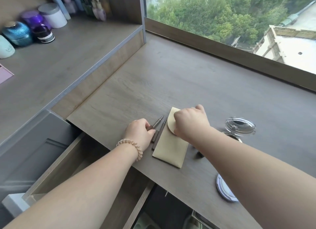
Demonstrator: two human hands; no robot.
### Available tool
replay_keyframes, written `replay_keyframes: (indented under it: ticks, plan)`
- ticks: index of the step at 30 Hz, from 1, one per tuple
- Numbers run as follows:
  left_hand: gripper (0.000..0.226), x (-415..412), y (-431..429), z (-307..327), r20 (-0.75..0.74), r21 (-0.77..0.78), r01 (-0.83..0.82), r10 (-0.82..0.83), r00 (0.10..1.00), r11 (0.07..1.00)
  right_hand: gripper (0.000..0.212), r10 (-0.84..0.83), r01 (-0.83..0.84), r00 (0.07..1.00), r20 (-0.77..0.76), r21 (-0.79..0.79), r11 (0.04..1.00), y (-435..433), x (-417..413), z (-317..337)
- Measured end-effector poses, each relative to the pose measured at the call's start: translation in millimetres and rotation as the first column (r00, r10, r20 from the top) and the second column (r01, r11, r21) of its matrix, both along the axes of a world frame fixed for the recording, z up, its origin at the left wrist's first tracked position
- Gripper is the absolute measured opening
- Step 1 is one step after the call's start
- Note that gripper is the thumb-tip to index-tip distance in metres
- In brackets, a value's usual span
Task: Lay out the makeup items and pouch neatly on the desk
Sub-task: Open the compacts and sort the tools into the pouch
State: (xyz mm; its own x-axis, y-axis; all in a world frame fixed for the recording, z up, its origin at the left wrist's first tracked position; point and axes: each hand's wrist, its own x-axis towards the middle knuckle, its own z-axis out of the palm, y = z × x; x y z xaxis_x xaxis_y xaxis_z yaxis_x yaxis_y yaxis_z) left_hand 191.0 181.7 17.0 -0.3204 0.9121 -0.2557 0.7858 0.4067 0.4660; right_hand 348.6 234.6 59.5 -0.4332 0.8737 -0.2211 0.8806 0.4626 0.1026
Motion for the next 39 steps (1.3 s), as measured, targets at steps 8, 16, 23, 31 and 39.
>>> replay_keyframes:
  ticks: [8,16,23,31,39]
  plan:
    - [0.013,-5.7,-2.2,1.3,0.016,0.084,-0.094,0.093,0.996,0.992,0.012,0.026,-0.026,1.0,0.003,-0.025,0.999,-10.1,1.3,-1.4]
    - [0.017,-10.8,-1.7,4.0,-0.008,-0.001,-0.041,0.041,0.999,0.999,0.015,0.034,-0.033,0.999,0.014,-0.037,0.999,-5.7,0.5,-4.1]
    - [0.011,-8.3,-3.2,4.1,-0.016,0.01,-0.032,0.032,0.999,0.999,0.032,0.073,-0.074,0.997,-0.021,-0.055,0.996,-7.7,2.6,4.4]
    - [0.027,4.9,-4.5,20.9,0.038,0.082,-0.052,0.049,0.998,0.995,0.031,0.126,-0.126,0.992,0.007,-0.003,0.992,-25.7,3.2,18.4]
    - [0.032,24.4,-5.7,54.4,0.12,0.182,-0.047,0.026,0.992,0.982,0.029,0.096,-0.094,0.995,-0.028,0.081,0.992,-31.4,15.6,57.1]
